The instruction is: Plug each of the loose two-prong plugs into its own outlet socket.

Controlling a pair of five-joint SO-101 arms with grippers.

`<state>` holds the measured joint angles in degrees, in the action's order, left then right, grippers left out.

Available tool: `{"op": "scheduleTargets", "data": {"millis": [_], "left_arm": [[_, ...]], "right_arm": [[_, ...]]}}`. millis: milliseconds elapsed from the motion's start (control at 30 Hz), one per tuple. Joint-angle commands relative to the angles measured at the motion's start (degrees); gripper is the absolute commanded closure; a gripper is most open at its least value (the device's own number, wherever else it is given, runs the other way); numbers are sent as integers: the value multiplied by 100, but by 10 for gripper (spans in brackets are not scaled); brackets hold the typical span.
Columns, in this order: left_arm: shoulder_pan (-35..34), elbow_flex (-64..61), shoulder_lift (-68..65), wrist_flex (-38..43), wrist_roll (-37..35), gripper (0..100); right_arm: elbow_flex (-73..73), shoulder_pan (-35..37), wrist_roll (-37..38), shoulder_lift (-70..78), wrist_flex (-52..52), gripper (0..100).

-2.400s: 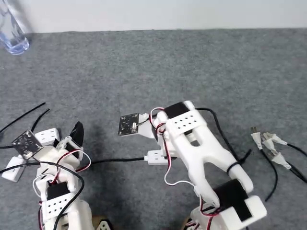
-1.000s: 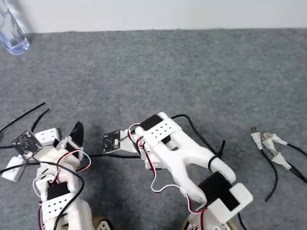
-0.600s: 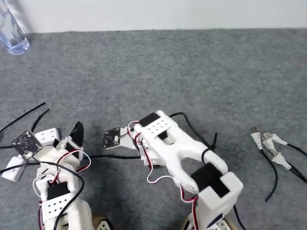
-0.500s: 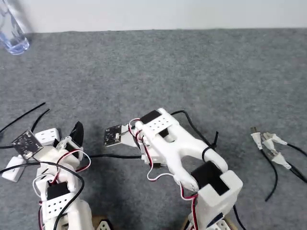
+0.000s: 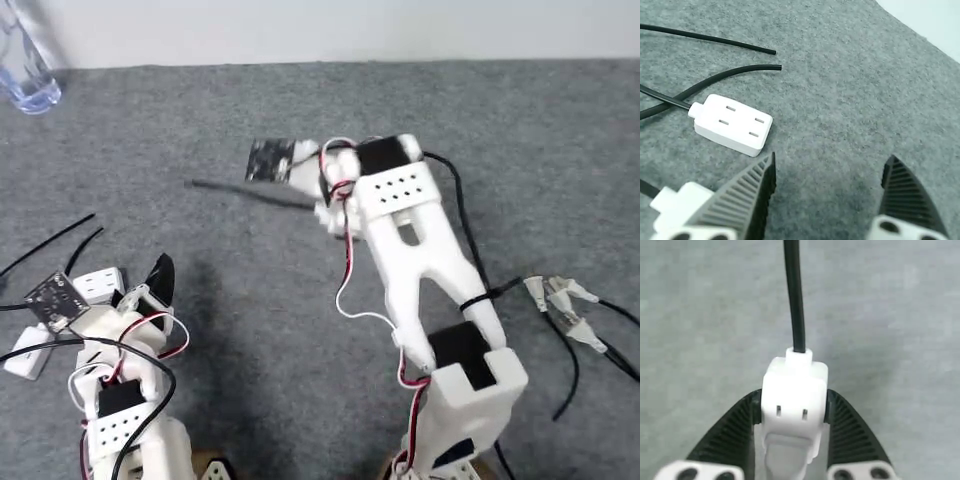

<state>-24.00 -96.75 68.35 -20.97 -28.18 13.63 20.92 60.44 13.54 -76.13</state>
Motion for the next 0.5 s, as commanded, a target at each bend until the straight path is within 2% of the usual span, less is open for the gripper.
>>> {"op": "scheduleTargets", "data": {"millis": [0,133,233,333,467], "left_arm": [[44,48,9,9,44,674],[44,48,9,0,44,674],[44,48,9,0,44,674],[53,48,9,9,44,674],[53,48,9,18,44,674]], "right_arm": [[299,-259,44,136,1385,991],[299,-532,53,690,2897,991],[308,-637,53,998,3653,991],[308,-646,53,1147,3969,991],[290,-655,18,1138,3873,976]]}}
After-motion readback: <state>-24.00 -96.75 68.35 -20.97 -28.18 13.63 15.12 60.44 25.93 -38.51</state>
